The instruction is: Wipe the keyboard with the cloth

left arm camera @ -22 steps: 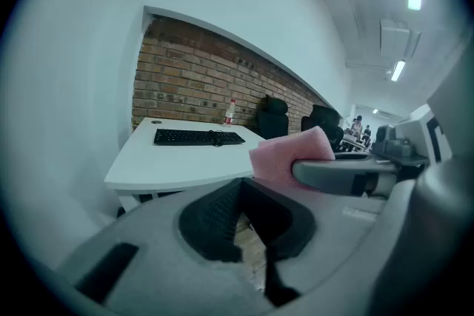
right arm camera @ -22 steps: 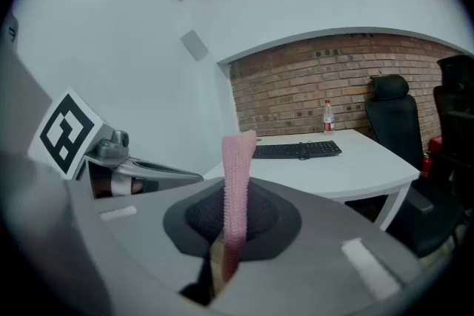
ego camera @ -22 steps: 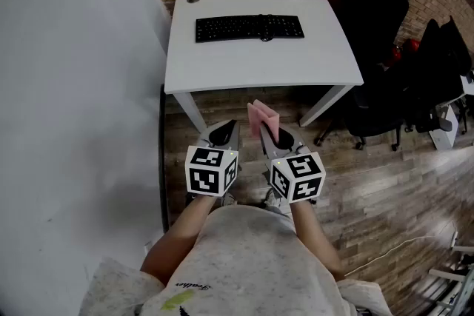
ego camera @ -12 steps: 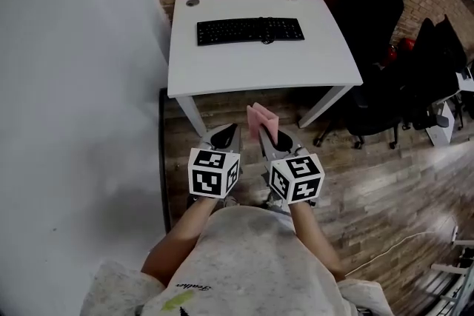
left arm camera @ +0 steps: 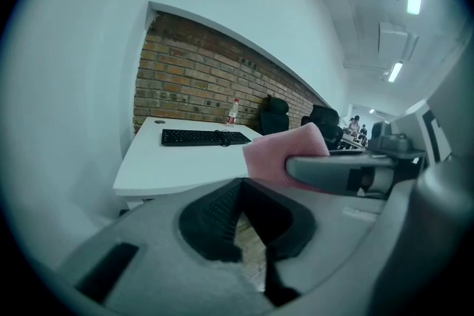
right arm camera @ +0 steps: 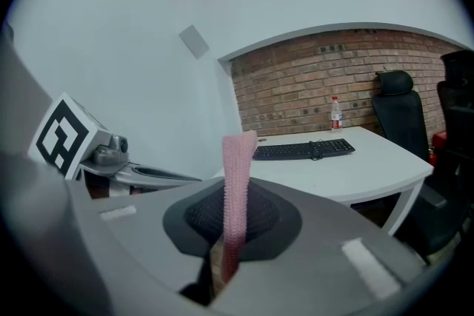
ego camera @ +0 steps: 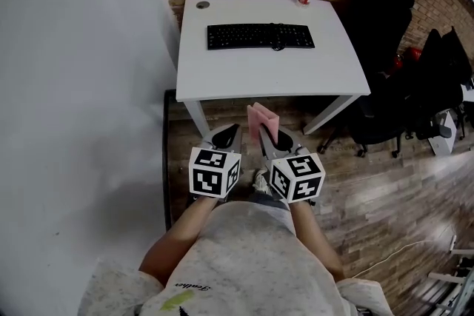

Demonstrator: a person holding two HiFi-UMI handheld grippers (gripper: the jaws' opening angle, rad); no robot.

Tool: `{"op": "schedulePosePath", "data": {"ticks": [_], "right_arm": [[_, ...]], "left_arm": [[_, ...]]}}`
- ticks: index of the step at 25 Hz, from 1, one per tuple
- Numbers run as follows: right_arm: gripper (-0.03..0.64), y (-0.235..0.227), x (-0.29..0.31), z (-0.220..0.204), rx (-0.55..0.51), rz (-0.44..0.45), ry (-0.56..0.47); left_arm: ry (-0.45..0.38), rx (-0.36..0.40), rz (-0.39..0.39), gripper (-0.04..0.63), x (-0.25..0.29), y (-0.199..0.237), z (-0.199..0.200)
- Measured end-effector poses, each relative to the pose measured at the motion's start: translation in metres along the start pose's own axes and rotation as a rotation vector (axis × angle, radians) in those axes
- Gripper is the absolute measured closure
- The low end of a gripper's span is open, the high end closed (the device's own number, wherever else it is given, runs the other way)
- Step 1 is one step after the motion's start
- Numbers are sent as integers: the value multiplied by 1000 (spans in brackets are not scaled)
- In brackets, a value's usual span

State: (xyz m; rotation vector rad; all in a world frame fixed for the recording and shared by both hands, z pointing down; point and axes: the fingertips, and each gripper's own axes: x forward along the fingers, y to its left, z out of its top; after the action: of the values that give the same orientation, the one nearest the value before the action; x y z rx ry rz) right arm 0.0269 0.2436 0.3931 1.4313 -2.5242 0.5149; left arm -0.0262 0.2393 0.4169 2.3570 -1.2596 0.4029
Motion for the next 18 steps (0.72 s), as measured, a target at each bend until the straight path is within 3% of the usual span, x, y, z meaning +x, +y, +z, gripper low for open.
{"op": "schedulePosePath", "data": {"ticks": [11, 18], "right_arm": [[595, -14, 62, 7, 6, 55, 12], [594, -39, 115, 24, -4, 122, 33]], "left_arm": [[-1, -8, 38, 609, 38, 45, 17], [-5, -37, 103, 607, 76, 79, 42]]}}
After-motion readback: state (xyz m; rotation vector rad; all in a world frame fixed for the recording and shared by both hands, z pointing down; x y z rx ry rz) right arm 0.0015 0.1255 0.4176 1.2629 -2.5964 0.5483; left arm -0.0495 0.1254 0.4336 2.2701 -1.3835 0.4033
